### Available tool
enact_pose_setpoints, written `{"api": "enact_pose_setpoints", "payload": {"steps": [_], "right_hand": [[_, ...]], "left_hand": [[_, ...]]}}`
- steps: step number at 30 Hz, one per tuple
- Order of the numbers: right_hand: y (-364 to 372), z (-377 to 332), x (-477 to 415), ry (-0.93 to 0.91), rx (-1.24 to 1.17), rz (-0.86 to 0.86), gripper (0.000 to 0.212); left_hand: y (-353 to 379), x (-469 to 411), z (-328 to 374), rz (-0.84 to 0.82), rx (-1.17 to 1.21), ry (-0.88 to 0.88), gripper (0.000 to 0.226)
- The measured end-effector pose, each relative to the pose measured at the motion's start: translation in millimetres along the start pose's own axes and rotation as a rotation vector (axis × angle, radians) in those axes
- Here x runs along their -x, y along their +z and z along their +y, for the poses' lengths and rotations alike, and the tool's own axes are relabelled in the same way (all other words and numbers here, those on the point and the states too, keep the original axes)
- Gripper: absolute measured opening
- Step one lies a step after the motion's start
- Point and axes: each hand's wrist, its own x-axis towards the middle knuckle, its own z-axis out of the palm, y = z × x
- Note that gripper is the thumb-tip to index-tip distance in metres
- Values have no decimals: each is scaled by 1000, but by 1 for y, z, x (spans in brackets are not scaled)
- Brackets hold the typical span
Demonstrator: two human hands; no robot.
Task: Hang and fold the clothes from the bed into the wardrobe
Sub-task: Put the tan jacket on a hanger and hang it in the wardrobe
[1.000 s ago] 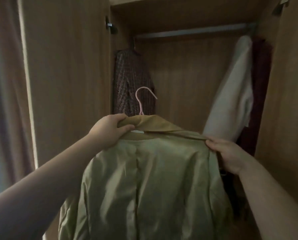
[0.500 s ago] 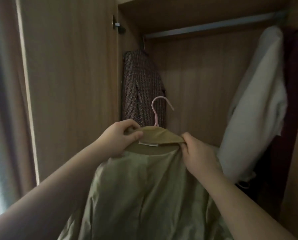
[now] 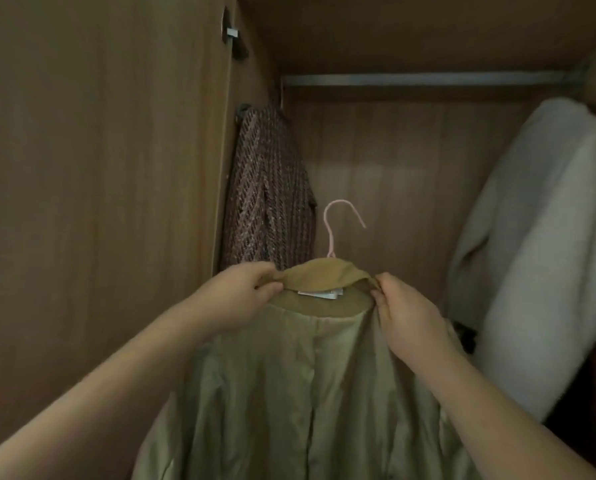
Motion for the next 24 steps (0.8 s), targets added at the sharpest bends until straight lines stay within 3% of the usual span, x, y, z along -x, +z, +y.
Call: {"api": "enact_pose_setpoints", "payload": {"steps": [7, 10, 13, 15, 17, 24], "right_hand": [[35, 11, -53, 48, 29, 14, 12], [47, 31, -73, -14, 129, 95, 30], [65, 40, -91, 58, 249, 135, 50], [78, 30, -103, 108, 175, 204, 61], [93, 12, -115, 46, 39, 261, 62], [171, -8, -187, -84, -64, 231, 65]], "left_hand": [[11, -52, -25, 297, -251, 43, 28], [9, -68, -32, 416, -295, 35, 26], [11, -90, -35, 470, -328, 32, 26], [13, -106, -36, 490, -355, 23, 27], [15, -122, -36, 523, -390, 12, 27], [7, -179, -38, 597, -543, -93, 30]]}}
